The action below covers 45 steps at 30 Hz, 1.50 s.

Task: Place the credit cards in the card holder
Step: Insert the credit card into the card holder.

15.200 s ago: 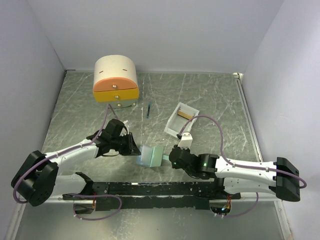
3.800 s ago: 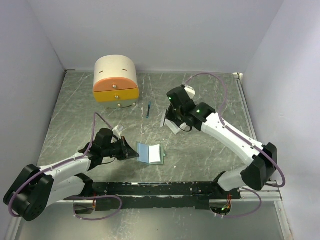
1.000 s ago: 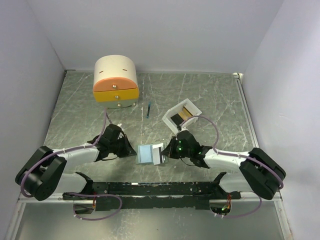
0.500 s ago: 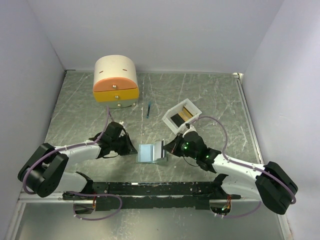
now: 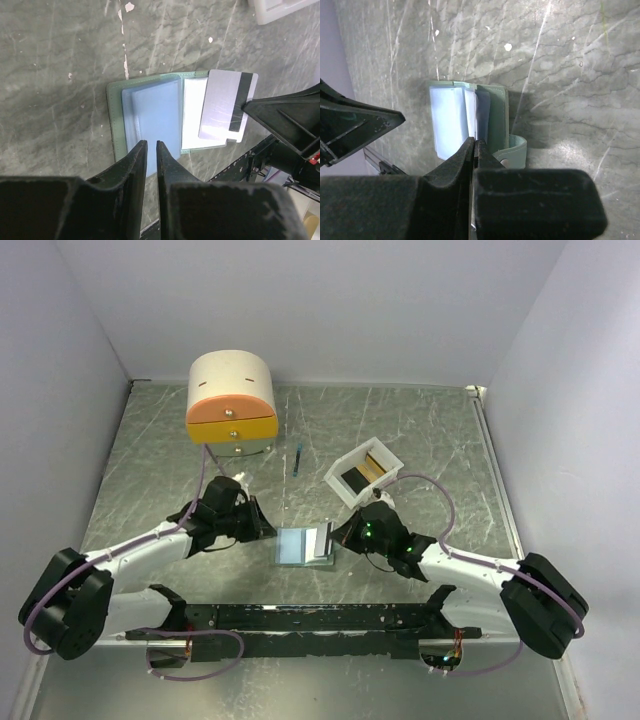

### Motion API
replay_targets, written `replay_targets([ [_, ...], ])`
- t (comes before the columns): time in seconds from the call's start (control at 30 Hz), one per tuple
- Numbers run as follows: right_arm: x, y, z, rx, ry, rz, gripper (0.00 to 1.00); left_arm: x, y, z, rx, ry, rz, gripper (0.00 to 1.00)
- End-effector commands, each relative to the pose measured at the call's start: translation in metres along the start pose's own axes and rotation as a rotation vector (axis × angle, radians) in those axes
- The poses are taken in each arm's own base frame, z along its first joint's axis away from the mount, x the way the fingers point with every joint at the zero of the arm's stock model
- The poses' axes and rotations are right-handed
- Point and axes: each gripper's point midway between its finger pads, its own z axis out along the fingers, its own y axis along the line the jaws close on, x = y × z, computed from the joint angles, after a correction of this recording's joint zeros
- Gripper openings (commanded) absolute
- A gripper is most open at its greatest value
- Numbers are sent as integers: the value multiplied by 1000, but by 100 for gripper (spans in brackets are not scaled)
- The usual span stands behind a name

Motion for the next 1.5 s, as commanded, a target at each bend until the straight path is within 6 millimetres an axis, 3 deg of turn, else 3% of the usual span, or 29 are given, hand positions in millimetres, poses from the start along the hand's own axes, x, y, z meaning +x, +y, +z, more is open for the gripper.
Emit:
replay_targets([
  [0.0,-5,-11,2,51,-31,7,0,3,-11,-2,55,15,2,24],
  [0.17,-6,-22,-1,92,-43,-2,0,13,-20,5,139,61,-3,23],
  [0.5,-14,20,-7,-114,-72,-8,0,22,4,17,59,82,-10,20],
  [0.73,-8,28,2,-163,-43,-54,0,32,13,21,52,101,-30,19],
  [1.47,9,12,19,-157,12,-109,0,37,18,20,37,109,-36,20],
])
